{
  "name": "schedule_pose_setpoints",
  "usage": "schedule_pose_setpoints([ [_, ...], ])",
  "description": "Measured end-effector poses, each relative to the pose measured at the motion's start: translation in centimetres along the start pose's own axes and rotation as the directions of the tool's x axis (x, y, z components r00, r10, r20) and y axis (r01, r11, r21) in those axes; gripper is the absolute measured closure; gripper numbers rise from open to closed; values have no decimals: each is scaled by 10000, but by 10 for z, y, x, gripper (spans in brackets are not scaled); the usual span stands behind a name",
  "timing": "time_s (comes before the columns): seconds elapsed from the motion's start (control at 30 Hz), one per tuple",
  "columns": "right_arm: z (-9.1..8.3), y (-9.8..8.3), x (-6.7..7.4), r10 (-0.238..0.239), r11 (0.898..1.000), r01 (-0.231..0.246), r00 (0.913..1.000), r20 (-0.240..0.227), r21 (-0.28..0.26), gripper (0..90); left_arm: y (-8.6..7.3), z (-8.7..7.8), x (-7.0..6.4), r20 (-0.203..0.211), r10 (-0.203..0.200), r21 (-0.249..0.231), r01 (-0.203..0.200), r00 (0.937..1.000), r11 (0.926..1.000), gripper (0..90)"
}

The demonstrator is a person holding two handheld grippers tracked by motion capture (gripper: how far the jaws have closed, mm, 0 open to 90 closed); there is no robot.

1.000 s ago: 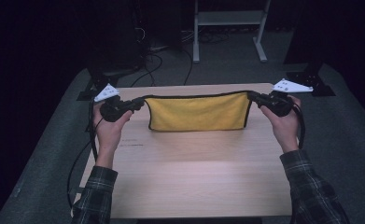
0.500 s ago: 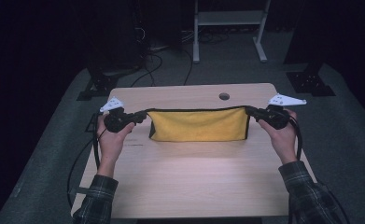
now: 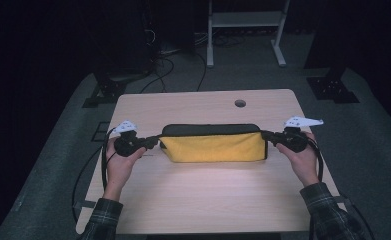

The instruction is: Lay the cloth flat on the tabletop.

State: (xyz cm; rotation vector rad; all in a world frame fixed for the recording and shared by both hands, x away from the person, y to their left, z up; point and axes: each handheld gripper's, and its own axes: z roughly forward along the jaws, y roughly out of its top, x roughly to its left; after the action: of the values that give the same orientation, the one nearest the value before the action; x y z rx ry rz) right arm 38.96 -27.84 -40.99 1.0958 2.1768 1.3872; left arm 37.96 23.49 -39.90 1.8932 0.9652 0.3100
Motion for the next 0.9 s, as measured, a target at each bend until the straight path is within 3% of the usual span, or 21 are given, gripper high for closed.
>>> schedule_pose_setpoints([
  [0.57, -30, -35, 32, -205, 9950, 314, 9934, -1131, 951, 854, -53, -35, -40, 663, 85, 1068, -156, 9978, 9942, 854],
  [0.73, -37, -49, 40, -257, 9912, 422, 9911, -1305, 1258, 852, -69, -43, -51, 835, 54, 1449, -176, 9965, 9893, 854],
  [0.9, -41, -63, 44, -239, 9850, 480, 9892, -1445, 1656, 850, -84, -42, -58, 974, 50, 2061, -251, 9952, 9782, 853],
])
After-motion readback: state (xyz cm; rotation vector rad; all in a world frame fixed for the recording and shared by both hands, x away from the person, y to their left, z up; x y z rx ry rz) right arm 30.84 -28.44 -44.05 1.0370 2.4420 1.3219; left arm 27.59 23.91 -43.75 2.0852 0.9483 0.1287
